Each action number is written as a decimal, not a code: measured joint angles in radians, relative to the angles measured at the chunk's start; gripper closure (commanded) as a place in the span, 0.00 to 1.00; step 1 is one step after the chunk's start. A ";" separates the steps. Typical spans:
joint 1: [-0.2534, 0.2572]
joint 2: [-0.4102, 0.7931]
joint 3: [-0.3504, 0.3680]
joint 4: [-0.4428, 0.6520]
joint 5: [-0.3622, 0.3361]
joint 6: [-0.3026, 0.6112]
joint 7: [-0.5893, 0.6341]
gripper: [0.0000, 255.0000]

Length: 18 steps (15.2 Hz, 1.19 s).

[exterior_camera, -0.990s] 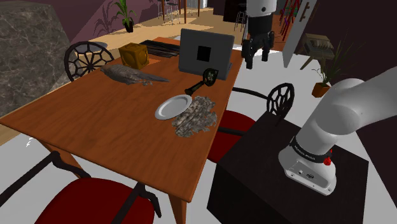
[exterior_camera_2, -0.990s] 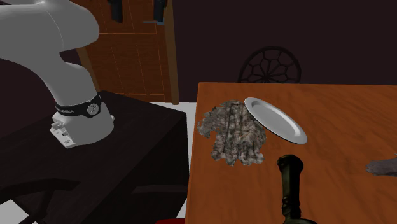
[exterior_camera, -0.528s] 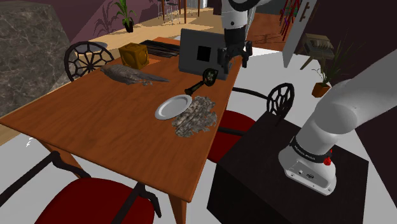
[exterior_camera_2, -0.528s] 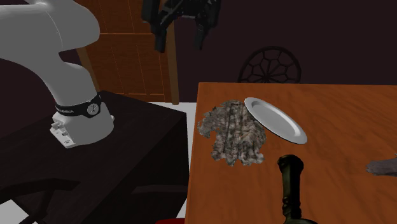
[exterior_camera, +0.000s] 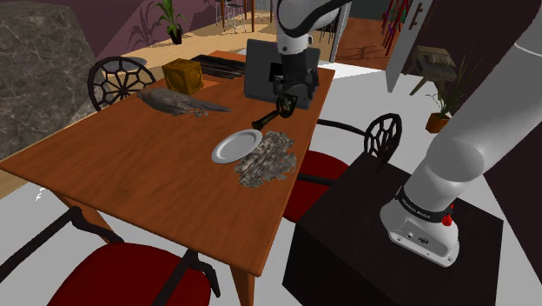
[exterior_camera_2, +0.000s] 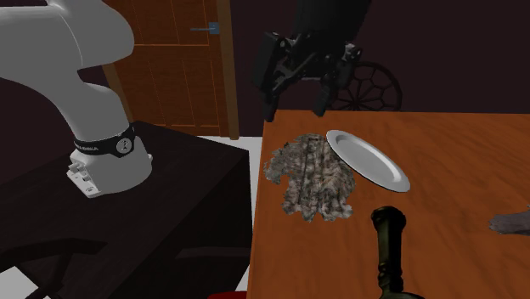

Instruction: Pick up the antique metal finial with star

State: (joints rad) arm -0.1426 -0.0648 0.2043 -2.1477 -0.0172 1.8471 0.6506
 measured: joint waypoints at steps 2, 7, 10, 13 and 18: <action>-0.006 0.090 -0.003 0.065 -0.020 0.020 0.059 0.00; -0.011 0.268 -0.023 0.213 -0.057 0.042 0.193 0.00; -0.012 0.380 -0.045 0.314 -0.077 0.049 0.261 0.00; -0.012 0.497 -0.071 0.438 -0.090 0.042 0.322 0.00; -0.014 0.642 -0.106 0.596 -0.096 0.026 0.394 0.00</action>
State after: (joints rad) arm -0.1569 0.5771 0.0986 -1.5513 -0.1128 1.8727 1.0443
